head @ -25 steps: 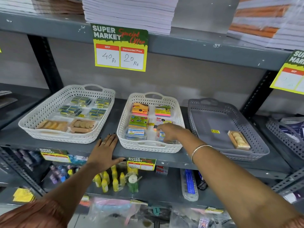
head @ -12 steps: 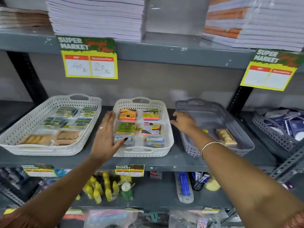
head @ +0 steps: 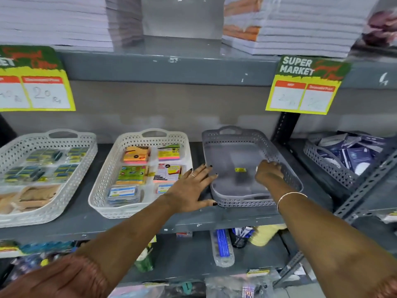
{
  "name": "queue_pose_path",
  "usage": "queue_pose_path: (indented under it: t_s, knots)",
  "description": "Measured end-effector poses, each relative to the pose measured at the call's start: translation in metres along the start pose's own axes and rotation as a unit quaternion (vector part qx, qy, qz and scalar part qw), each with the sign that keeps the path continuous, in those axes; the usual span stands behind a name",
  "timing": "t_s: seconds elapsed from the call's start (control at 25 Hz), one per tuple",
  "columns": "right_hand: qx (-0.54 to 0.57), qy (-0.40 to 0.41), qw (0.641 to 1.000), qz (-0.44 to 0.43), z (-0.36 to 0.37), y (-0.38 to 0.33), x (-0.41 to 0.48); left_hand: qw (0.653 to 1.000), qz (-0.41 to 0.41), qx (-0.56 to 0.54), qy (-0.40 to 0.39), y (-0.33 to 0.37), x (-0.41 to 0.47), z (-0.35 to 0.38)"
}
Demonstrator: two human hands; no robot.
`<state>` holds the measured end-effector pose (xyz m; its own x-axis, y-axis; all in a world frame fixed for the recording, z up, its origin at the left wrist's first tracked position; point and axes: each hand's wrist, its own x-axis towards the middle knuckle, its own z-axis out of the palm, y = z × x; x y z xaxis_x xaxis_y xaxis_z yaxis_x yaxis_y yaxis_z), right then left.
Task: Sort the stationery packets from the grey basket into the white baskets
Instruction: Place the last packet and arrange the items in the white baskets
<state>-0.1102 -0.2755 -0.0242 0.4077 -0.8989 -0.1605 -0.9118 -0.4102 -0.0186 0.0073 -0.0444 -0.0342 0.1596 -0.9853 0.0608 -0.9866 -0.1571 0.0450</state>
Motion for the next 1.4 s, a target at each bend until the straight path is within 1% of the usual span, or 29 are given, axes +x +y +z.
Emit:
queue_pose_path:
  t_s: [0.16,0.32,0.4,0.56,0.68,0.84,0.92,1.0,1.12,1.28,1.4]
  knots:
    - [-0.021,0.02,0.999,0.029,0.01,0.002,0.018,0.999,0.013,0.047,-0.011,0.001,0.008,0.008]
    - [-0.033,0.021,0.998,0.055,0.013,0.001,0.031,0.999,-0.001,0.042,-0.024,0.004,0.007,0.007]
    - [-0.021,0.021,0.997,0.07,0.015,-0.004,0.03,0.999,-0.006,0.035,-0.03,0.004,0.007,0.007]
    - [0.041,0.025,0.998,0.049,0.017,-0.02,0.024,0.999,-0.008,0.032,-0.03,0.004,0.007,0.007]
    - [0.057,0.026,0.997,0.044,0.01,-0.027,0.019,0.999,-0.007,0.026,-0.02,0.004,0.006,0.007]
    - [0.045,0.065,0.997,-0.022,-0.008,-0.046,0.01,0.999,-0.028,0.023,0.018,0.003,-0.001,0.002]
    - [0.065,0.096,0.992,-0.051,-0.023,-0.071,0.004,0.997,-0.059,0.037,0.04,-0.009,-0.016,-0.004]
    - [0.1,0.103,0.987,-0.077,-0.037,-0.104,-0.009,0.992,-0.089,0.056,0.062,-0.029,-0.042,-0.014]
    - [0.08,0.111,0.978,-0.156,-0.052,-0.161,-0.039,0.986,-0.132,0.064,0.085,-0.074,-0.092,-0.032]
    - [0.078,0.134,0.964,-0.216,-0.052,-0.257,-0.103,0.974,-0.197,0.056,0.092,-0.161,-0.197,-0.037]
    - [0.06,0.131,0.949,-0.282,-0.038,-0.337,-0.167,0.961,-0.246,0.087,0.094,-0.236,-0.29,-0.032]
